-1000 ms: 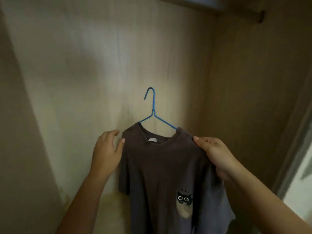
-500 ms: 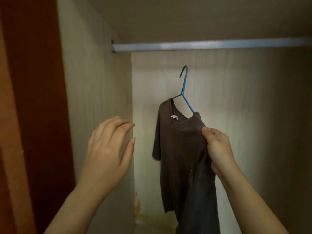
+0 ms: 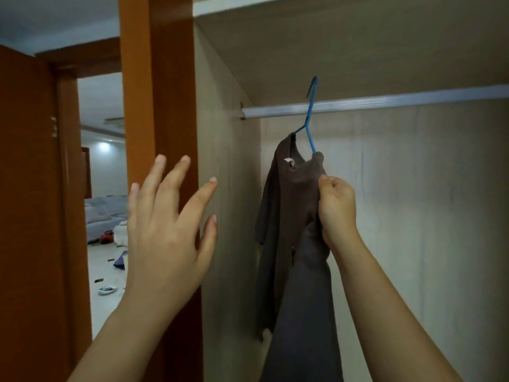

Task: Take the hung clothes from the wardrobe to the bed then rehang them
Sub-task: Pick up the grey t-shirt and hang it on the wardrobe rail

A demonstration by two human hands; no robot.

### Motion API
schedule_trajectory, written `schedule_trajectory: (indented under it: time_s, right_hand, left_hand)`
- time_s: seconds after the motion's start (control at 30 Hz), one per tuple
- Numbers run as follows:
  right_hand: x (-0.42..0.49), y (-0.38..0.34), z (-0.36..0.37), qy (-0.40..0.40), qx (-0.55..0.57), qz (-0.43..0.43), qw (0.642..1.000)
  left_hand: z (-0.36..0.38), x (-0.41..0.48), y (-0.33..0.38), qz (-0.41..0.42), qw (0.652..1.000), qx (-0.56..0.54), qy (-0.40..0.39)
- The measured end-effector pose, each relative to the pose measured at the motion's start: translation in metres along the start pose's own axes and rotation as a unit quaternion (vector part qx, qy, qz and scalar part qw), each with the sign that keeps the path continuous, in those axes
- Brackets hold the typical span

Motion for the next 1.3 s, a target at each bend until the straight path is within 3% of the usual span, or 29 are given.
schedule_trajectory:
  time_s: [0.4, 0.73, 1.1, 1.3]
  right_hand:
    - [0.018, 0.042, 0.044, -0.022, -0.083, 0.015, 0.996]
    - [0.012, 0.052, 0.045, -0.108, -0.159, -0.02, 0.981]
    - [-0.088, 0.066, 0.012, -0.149, -0.243, -0.061, 0.957]
    - [-0.179, 0.101, -0.019, -0.191, -0.293, -0.015, 0.936]
  left_hand:
    - [0.012, -0.01, -0.042, -0.035, 0.999, 0.032, 0.004]
    - [0.014, -0.021, -0.049, -0.037, 0.999, 0.025, 0.02]
    - [0.012, -0.055, -0.055, -0.061, 0.998, 0.024, -0.013]
    - [0.015, -0.108, -0.073, -0.1, 0.992, 0.034, -0.073]
Point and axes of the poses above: each hand's wrist, its own x-axis towards the middle knuckle, its own z-axis out of the palm, y = z × x, the point moved 7 cm from there along x, towards the middle knuckle, and after that the axes turned 13 degrees about -z, right-handed, at the moved point
